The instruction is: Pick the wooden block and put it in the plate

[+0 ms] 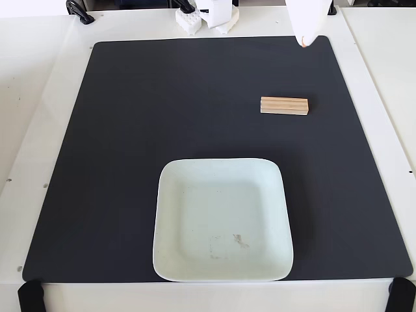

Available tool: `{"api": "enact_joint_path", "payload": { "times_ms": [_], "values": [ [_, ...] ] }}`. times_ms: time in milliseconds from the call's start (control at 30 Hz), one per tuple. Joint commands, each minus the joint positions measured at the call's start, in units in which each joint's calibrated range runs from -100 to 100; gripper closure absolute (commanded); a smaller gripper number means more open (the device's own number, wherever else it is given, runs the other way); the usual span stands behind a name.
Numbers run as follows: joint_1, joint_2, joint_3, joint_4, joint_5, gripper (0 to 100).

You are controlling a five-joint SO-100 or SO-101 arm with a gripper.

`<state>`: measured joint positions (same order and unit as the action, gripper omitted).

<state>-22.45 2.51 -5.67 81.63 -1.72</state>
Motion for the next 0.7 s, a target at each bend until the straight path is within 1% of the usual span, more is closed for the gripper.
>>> {"api": "enact_joint_path", "payload": {
  "times_ms": [0,133,200,233,433,667],
  "values": [
    [0.8,4.4,-6.1,1.8,-1.7,95],
    [1.8,7.9,-6.4,7.9,-4.5,76],
    [2.2,8.9,-6.3,9.0,-5.3,70],
    [2.4,9.6,-6.3,9.0,-5.5,68],
    [4.6,14.4,-6.3,8.4,-8.3,67],
    [4.2,18.5,-6.3,8.3,-11.7,67]
  ]
}}
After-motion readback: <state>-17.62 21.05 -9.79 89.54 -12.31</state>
